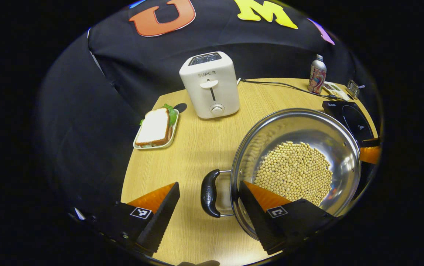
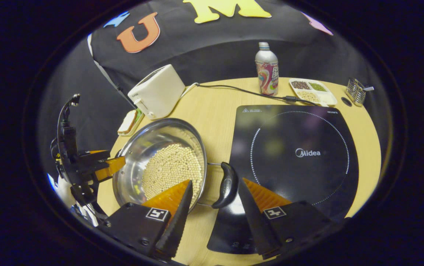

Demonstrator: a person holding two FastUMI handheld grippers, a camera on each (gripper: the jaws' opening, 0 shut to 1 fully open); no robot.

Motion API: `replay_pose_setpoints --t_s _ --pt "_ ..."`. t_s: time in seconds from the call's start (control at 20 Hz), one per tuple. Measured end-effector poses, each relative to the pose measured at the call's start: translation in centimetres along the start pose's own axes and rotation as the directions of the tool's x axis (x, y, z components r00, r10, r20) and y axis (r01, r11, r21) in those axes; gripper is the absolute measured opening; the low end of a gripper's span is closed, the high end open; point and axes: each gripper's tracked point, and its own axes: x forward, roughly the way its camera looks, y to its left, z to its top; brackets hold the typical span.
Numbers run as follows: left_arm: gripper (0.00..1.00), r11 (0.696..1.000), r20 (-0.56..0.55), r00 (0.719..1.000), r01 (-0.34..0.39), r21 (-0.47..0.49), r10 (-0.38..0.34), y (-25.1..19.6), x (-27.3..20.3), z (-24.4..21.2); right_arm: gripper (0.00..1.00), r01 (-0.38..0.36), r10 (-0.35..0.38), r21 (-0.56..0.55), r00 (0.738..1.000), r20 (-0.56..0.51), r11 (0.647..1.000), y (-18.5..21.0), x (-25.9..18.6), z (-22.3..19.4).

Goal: First push the handle of the pot to place it horizontally, then grasp the pot with both hands and set it on the induction cooktop.

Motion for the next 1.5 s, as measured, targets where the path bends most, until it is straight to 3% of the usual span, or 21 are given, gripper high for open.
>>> replay_pose_setpoints --t_s 0.15,0.3,0.35,0.4,0.5,0.55,0.6,0.65,0.7,0.75,0.8,0.85,0.9,0.95,1.05,1.15,1.2,1.25,1.3,1.35,1.5 --pt "0.81 0.999 -0.029 0.998 0.051 0.004 -0.051 -0.8 0.6 -0.2 0.8 -0.004 0.004 0.024 1.0 -0.026 1.0 0.4 0.8 -0.8" --pt "0.68 0.998 -0.051 0.997 0.057 0.039 -0.055 -1.6 0.6 -0.3 0.65 0.017 -0.017 0.041 1.0 -0.006 0.999 0.0 1.6 -0.3" --pt "0.68 0.998 -0.06 0.997 0.052 0.046 -0.049 -1.6 0.5 -0.3 0.65 0.017 -0.017 0.044 1.0 -0.002 0.999 0.0 1.1 -0.4" --pt "0.78 0.998 -0.067 0.997 0.049 0.05 -0.046 -1.6 0.4 -0.4 0.63 0.019 -0.018 0.044 1.0 -0.005 0.999 0.0 1.2 -0.5" --pt "0.77 0.998 -0.09 0.995 0.037 0.056 -0.032 -1.6 0.5 -0.5 0.65 0.043 -0.042 0.031 0.999 -0.022 0.999 0.2 1.5 -0.5" --pt "0.68 0.998 -0.102 0.995 0.03 0.06 -0.023 -1.6 0.5 -0.6 0.64 0.066 -0.065 0.013 0.997 -0.041 0.998 0.1 1.4 -0.6" --pt "0.78 0.998 -0.111 0.994 0.023 0.061 -0.016 -1.6 0.5 -0.6 0.61 0.092 -0.092 0.011 0.994 -0.056 0.996 0.0 1.4 -0.6" --pt "0.78 0.998 -0.11 0.994 0.019 0.061 -0.012 -1.6 0.5 -0.6 0.64 0.117 -0.116 0.013 0.991 -0.062 0.993 0.0 1.5 -0.6" --pt "0.77 0.998 -0.111 0.994 0.016 0.059 -0.01 -1.3 0.9 -0.6 0.62 0.14 -0.139 0.009 0.988 -0.069 0.99 0.1 1.7 -0.6" --pt "0.68 0.998 -0.108 0.994 0.015 0.058 -0.009 -1.3 0.9 -0.5 0.61 0.16 -0.16 0.0 0.985 -0.072 0.987 0.0 1.7 -0.5" --pt "0.77 0.998 -0.112 0.994 0.012 0.057 -0.005 -1.3 0.8 -0.6 0.6 0.182 -0.182 -0.005 0.98 -0.082 0.983 0.0 1.7 -0.6" --pt "0.77 0.998 -0.109 0.994 0.007 0.057 -0.001 -1.3 1.0 -0.5 0.6 0.203 -0.202 0.001 0.975 -0.096 0.979 0.0 1.8 -0.6" --pt "0.66 0.998 -0.112 0.994 0.007 0.059 -0.001 -1.3 0.9 -0.5 0.61 0.219 -0.216 0.01 0.969 -0.119 0.976 0.0 1.9 -0.6" --pt "0.76 0.999 -0.111 0.994 0.005 0.054 0.001 -1.3 0.7 -0.6 0.58 0.227 -0.221 0.026 0.965 -0.143 0.974 0.1 1.8 -0.4" --pt "0.64 0.999 -0.096 0.995 0.001 0.043 0.004 -1.7 0.0 -0.2 0.57 0.212 -0.203 0.045 0.968 -0.147 0.976 0.2 1.8 -0.3" --pt "0.72 0.999 -0.081 0.997 0.008 0.037 -0.005 -1.8 -0.6 -0.1 0.55 0.197 -0.189 0.051 0.973 -0.134 0.979 -0.1 1.7 -0.4" --pt "0.61 0.999 -0.073 0.997 0.011 0.036 -0.008 -1.8 -0.7 0.1 0.53 0.192 -0.185 0.051 0.975 -0.124 0.98 -0.1 1.5 -0.4" --pt "0.72 0.999 -0.066 0.998 0.012 0.036 -0.009 -1.5 -0.6 0.2 0.52 0.186 -0.181 0.047 0.978 -0.108 0.981 -0.1 1.0 -0.2" --pt "0.72 0.999 -0.057 0.998 0.014 0.034 -0.012 -1.5 -1.0 0.3 0.55 0.183 -0.179 0.034 0.98 -0.086 0.983 0.0 0.6 0.1" --pt "0.62 0.999 -0.046 0.999 0.016 0.033 -0.015 -1.5 -1.5 0.5 0.54 0.182 -0.18 0.017 0.982 -0.06 0.983 0.0 -0.2 0.6" --pt "0.61 1.0 -0.032 0.999 0.019 0.004 -0.019 -1.8 -2.8 0.9 0.52 0.187 -0.188 -0.02 0.982 -0.01 0.982 0.0 -1.8 1.7"
